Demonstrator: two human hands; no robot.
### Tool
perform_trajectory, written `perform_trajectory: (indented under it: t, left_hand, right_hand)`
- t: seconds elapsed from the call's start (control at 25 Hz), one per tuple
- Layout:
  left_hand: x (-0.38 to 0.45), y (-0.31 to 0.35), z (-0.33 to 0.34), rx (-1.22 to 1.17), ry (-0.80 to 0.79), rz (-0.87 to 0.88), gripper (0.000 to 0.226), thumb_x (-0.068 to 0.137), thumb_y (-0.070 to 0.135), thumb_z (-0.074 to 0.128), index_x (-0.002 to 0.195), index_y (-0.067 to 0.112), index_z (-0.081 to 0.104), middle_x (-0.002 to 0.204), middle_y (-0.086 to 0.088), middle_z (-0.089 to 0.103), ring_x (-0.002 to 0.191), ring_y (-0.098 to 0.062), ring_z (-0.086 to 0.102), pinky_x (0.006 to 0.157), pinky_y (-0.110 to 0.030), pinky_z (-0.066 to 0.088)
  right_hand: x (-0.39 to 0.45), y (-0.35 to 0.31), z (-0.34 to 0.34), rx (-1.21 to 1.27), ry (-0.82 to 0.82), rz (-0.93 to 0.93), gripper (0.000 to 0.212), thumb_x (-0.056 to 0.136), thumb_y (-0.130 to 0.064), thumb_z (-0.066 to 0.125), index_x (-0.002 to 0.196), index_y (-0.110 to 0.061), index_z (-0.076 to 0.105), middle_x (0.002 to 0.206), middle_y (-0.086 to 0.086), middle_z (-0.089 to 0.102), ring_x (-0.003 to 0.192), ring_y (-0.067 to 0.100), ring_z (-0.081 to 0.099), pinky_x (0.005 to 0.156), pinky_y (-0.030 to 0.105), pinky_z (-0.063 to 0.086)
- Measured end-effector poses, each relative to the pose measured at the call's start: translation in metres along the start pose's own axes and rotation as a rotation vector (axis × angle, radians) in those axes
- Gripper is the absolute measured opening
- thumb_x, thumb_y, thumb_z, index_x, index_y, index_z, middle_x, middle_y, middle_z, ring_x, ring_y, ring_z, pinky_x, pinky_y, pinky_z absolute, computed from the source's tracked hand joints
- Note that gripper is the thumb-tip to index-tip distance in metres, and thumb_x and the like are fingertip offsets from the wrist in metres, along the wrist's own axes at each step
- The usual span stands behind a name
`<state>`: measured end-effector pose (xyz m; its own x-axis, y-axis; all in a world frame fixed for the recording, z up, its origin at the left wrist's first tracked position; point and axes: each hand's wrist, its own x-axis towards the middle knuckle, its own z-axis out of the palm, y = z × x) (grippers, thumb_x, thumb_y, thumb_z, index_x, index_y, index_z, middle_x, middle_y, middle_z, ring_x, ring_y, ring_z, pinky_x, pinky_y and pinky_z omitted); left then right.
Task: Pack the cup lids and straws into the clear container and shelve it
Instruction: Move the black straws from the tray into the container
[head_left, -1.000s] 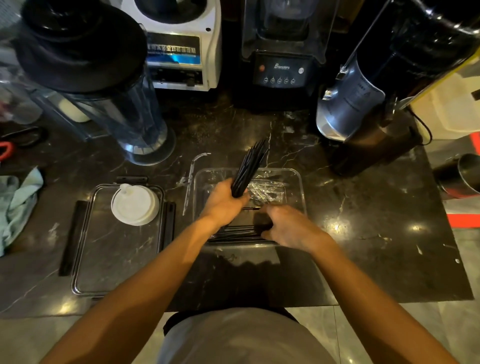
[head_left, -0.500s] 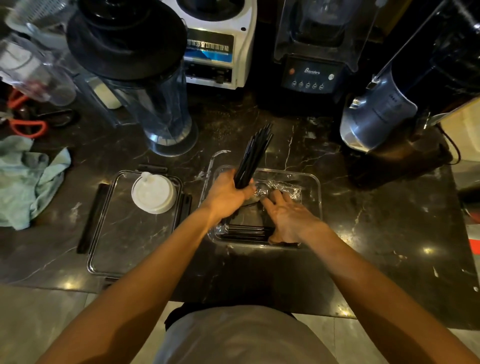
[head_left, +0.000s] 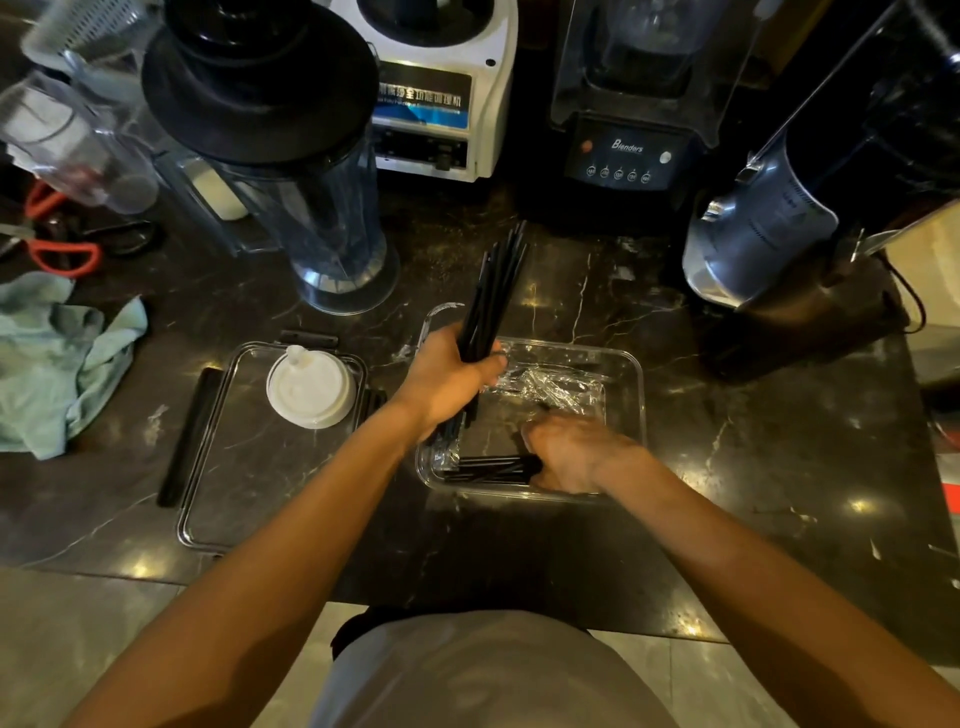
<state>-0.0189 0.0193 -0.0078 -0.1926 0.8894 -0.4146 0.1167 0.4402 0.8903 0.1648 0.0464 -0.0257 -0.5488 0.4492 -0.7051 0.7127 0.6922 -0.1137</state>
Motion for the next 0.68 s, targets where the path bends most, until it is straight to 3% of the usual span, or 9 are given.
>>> perform_trajectory:
  t: [0.08,0.2,0.36,0.48,0.68]
  left_hand:
    - [-0.001,0.0,-0.001,0.006,0.006,0.017,0.013,0.094,0.009,0.071,0.106,0.008,0.066,0.078,-0.001,0.068,0.074,-0.01,0.067,0.082,-0.028,0.055]
    - [-0.003,-0.001,-0.001,0.018,-0.004,0.018,0.014,0.094,0.009,0.071,0.107,0.004,0.066,0.077,0.0,0.067,0.073,-0.008,0.066,0.079,-0.022,0.054]
    - [-0.004,-0.002,-0.002,-0.007,0.006,0.001,0.014,0.094,0.007,0.07,0.107,0.004,0.066,0.077,0.0,0.067,0.069,-0.003,0.067,0.073,-0.018,0.054]
    - [-0.005,-0.003,-0.003,-0.049,0.045,-0.007,0.008,0.094,0.008,0.071,0.098,0.014,0.066,0.075,-0.001,0.069,0.069,-0.005,0.069,0.075,-0.021,0.054]
    - [-0.005,-0.001,-0.015,-0.191,0.12,0.005,0.011,0.093,0.007,0.072,0.098,0.015,0.065,0.074,0.002,0.069,0.073,-0.013,0.07,0.083,-0.037,0.06]
  right_hand:
    - [0.0,0.001,-0.004,0.016,-0.012,-0.003,0.056,0.091,-0.037,0.075,0.138,-0.017,0.053,0.136,0.005,0.059,0.12,0.022,0.057,0.099,0.036,0.046]
    - [0.007,-0.005,0.001,-0.157,0.045,-0.037,0.076,0.087,-0.035,0.079,0.149,-0.011,0.041,0.15,0.012,0.048,0.135,0.03,0.049,0.108,0.041,0.045]
    - [0.015,-0.014,0.001,-0.203,0.044,-0.023,0.054,0.095,-0.021,0.068,0.143,-0.005,0.048,0.142,0.015,0.056,0.126,0.03,0.058,0.102,0.039,0.05]
    - [0.014,-0.015,0.002,-0.24,0.114,-0.041,0.029,0.097,-0.011,0.059,0.126,-0.009,0.062,0.119,0.007,0.071,0.107,0.023,0.069,0.088,0.032,0.049]
    - [0.017,-0.02,0.008,-0.261,0.134,-0.001,0.026,0.095,-0.006,0.06,0.12,-0.01,0.065,0.109,0.004,0.074,0.1,0.021,0.071,0.091,0.034,0.052]
